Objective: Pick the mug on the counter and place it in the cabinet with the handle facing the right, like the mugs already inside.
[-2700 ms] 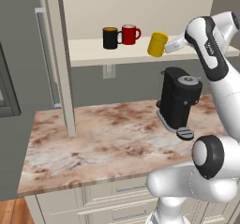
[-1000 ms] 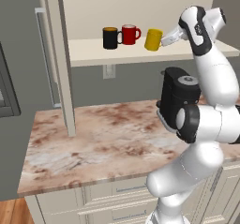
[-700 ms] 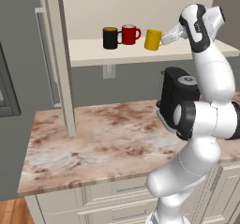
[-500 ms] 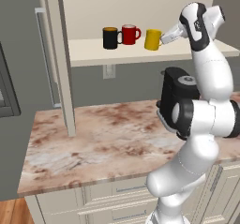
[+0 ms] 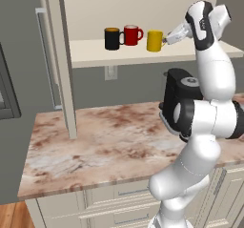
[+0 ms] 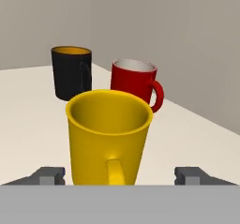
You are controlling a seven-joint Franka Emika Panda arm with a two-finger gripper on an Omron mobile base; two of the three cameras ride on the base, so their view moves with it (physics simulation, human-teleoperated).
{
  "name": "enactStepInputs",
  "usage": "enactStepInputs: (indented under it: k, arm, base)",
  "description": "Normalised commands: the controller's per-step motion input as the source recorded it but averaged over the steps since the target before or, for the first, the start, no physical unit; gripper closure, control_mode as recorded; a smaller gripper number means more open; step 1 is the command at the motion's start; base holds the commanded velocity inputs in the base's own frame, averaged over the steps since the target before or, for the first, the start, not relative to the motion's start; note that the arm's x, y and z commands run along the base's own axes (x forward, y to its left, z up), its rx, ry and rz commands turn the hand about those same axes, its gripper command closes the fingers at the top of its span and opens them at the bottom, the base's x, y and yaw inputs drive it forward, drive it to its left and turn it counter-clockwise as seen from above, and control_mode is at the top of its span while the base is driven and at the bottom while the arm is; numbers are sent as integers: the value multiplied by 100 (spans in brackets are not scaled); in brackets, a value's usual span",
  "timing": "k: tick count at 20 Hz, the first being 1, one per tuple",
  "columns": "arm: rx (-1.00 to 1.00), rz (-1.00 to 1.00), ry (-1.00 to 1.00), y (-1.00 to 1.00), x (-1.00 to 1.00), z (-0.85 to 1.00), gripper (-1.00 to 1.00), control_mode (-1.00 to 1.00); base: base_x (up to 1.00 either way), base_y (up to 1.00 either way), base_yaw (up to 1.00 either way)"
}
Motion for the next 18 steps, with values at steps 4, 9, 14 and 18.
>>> enactStepInputs:
  k: [4, 9, 14, 18]
  arm:
    - [0, 3, -1, -26, -11, 0, -100, -100]
    - [0, 4, -2, -15, -24, -3, -100, -100]
    - [0, 4, -1, 1, -33, -19, -100, -100]
    - [0, 3, -3, 23, -58, -30, -100, -100]
  base:
    - [0, 0, 0]
    - [0, 0, 0]
    - [0, 0, 0]
    - [0, 0, 0]
